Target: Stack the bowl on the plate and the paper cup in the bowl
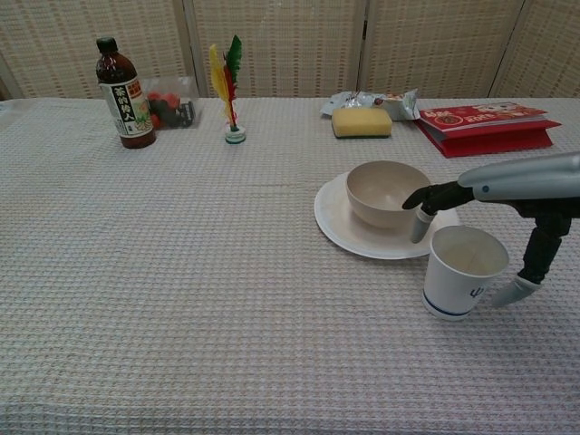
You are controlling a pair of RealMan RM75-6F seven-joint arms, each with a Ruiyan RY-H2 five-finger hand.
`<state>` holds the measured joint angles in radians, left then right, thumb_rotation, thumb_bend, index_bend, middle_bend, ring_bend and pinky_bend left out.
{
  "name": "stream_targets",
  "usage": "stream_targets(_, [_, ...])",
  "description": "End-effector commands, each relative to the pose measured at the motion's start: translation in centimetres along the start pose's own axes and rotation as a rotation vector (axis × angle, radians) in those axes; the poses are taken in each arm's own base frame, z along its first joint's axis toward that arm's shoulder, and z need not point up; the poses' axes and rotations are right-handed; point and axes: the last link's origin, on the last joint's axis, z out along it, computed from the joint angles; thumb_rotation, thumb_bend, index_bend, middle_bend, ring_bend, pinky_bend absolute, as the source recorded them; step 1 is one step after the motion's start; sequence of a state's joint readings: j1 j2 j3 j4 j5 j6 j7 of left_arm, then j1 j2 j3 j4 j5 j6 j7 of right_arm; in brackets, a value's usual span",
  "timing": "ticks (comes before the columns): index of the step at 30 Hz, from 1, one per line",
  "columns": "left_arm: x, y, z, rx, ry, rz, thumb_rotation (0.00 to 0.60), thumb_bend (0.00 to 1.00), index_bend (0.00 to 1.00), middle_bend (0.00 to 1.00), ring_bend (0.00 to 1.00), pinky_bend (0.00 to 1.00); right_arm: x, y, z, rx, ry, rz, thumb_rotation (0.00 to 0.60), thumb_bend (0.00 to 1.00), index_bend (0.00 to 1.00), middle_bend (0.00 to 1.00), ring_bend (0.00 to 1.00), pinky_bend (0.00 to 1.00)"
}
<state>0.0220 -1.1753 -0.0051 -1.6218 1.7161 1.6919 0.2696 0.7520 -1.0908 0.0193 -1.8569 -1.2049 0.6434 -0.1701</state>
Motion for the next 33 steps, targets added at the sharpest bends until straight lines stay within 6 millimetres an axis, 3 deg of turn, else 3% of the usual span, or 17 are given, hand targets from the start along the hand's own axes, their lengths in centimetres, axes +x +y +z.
stream_targets(1, [0.0, 0.0, 0.0, 0.000, 0.001, -0.001, 0.600, 0.31, 0.00, 0.00, 0.00, 0.26, -0.1, 0.2, 0.3, -0.010, 0.003, -0.011, 0.600, 0.12, 0.24, 0.00, 0.00, 0.00])
stream_targets(11, [0.0, 0.0, -0.1, 0.002, -0.001, 0.001, 0.600, 0.31, 0.00, 0.00, 0.00, 0.26, 0.1, 0.5, 0.5, -0.029, 0.029, -0.009, 0.600, 0.15, 0.26, 0.00, 0.00, 0.00])
stream_targets(21, [0.2, -0.1, -0.2, 0.004, 0.005, -0.002, 0.600, 0.31, 0.00, 0.00, 0.00, 0.26, 0.2, 0.4, 0.5, -0.036, 0.072, -0.016, 0.600, 0.22, 0.39, 0.02, 0.00, 0.00])
stream_targets(25, [0.1, -0.1, -0.1, 0.005, 0.006, -0.001, 0.600, 0.31, 0.00, 0.00, 0.00, 0.26, 1.3, 0.3, 0.0, -0.037, 0.118, 0.002, 0.600, 0.23, 0.41, 0.03, 0.00, 0.00])
stream_targets(33, [-0.2, 0.1, 0.0, 0.000, -0.008, 0.005, 0.600, 0.31, 0.00, 0.00, 0.00, 0.26, 5.8, -0.5, -0.8, -0.013, 0.291, 0.064, 0.600, 0.22, 0.41, 0.05, 0.00, 0.00])
